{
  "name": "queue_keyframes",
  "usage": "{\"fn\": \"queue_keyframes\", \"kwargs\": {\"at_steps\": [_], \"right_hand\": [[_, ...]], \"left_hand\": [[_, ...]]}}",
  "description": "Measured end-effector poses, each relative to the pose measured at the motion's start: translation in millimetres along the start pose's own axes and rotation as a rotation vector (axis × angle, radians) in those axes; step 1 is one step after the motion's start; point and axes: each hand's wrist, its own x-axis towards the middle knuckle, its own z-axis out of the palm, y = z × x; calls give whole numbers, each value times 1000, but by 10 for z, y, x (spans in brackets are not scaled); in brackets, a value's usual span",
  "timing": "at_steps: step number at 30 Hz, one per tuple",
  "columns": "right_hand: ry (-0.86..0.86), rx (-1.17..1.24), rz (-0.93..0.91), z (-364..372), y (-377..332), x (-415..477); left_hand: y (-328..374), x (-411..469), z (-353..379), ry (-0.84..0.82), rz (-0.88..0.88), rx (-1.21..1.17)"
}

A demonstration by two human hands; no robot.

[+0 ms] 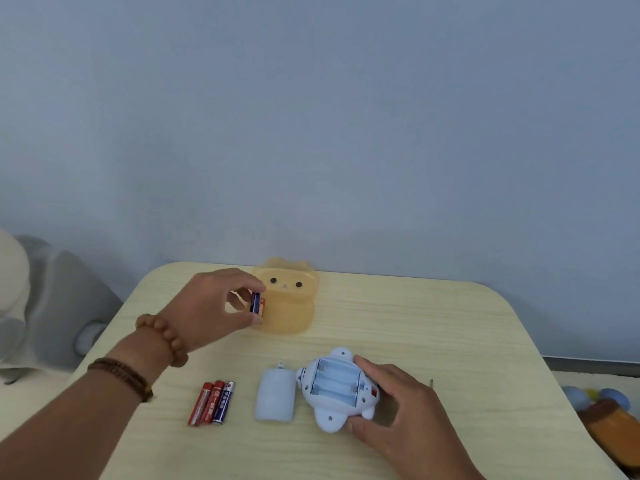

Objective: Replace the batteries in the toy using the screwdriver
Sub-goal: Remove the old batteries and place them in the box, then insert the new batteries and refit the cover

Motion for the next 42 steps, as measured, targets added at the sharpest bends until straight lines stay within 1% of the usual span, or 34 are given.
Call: {"fn": "queue_keyframes", "kwargs": {"at_steps": [4, 8, 15, 21, 26, 30, 32, 34, 38, 40, 42], "right_hand": [[6, -1, -7, -20, -36, 17], [-7, -12, -9, -25, -25, 17], [17, -49, -28, -9, 14, -3], [6, -20, -21, -13, -12, -4], [4, -6, -11, -9, -7, -9], [3, -4, -13, -7, 1, -17], [7, -9, -20, -4, -11, -21], [14, -11, -26, -6, -27, -24], [22, -42, -36, 0, 9, -34], [30, -52, -43, 6, 10, -45], [29, -55, -42, 11, 20, -51]], "left_hand": [[-129, 154, -2, -103, 41, 46], [-158, 285, 60, -195, 70, 177], [-190, 371, 112, -297, 41, 281], [-248, 313, 140, -260, 76, 273], [-299, 195, 182, -193, 138, 263], [-95, 116, 121, -94, 157, 160], [61, 33, 43, -95, 157, 162], [151, -125, -54, -103, 113, 201], [67, -609, -123, -149, -123, 323], [-34, -825, -86, -191, -205, 299], [-118, -963, -72, -293, -247, 230]]}}
